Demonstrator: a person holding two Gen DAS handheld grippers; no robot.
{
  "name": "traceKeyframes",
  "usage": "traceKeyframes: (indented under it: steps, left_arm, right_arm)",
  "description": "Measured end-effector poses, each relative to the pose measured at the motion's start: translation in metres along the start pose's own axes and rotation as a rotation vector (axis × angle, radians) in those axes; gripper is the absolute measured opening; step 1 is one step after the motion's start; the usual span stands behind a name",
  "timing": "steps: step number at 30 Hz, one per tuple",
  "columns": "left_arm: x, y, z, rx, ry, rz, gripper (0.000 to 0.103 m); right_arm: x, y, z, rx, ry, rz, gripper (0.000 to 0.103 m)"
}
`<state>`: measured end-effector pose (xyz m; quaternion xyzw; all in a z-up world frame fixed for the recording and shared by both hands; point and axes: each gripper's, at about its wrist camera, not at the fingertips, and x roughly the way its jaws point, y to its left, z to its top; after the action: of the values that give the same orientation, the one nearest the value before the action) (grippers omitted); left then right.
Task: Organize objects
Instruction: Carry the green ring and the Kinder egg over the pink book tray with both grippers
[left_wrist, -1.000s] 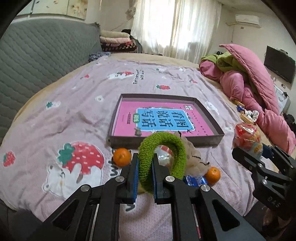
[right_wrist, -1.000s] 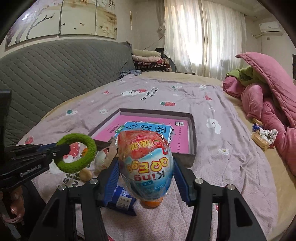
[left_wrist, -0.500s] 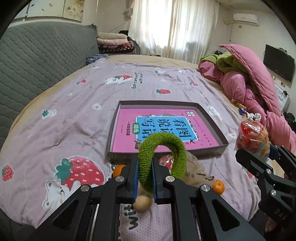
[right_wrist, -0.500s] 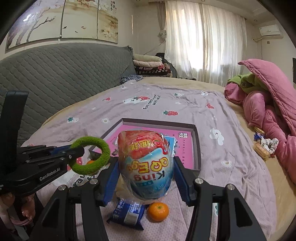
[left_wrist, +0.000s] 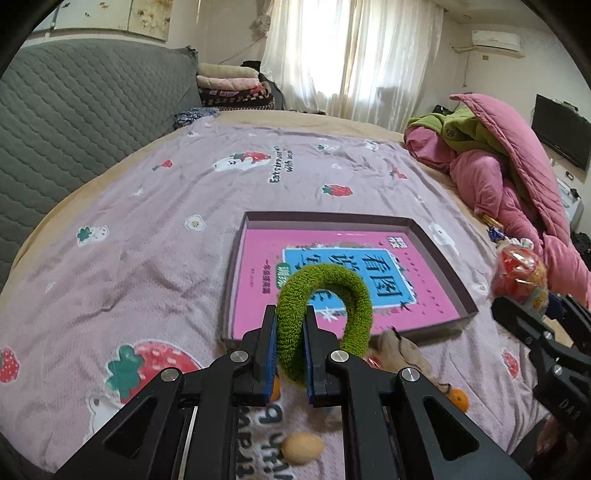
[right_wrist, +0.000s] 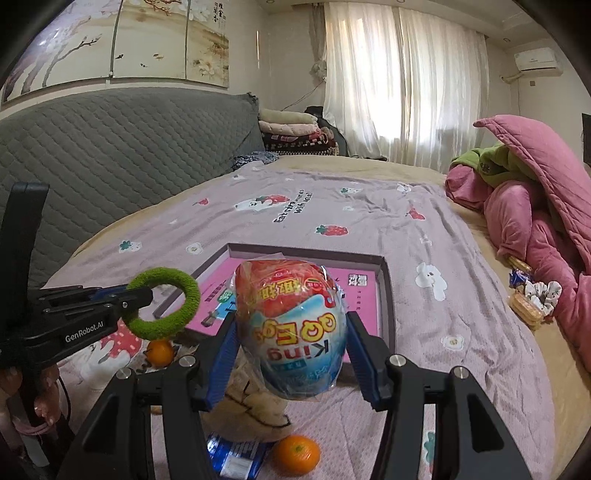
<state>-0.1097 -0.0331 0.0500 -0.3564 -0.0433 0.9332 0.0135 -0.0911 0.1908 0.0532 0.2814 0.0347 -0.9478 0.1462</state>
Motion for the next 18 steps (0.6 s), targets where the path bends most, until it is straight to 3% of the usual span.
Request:
traceKeyframes:
  steps: [10, 18]
  left_arm:
    - [0.024, 0.007, 0.039, 0.021, -0.036, -0.008, 0.012]
    - [0.046, 0.009, 0.058, 0.025, -0.022, -0.015, 0.012]
  right_arm:
    - [0.021, -0.008, 0.026, -0.013, -0.033, -0.025, 0.056]
    - [0.038, -0.013, 0.041, -0.02, -0.04, -0.035, 0.056]
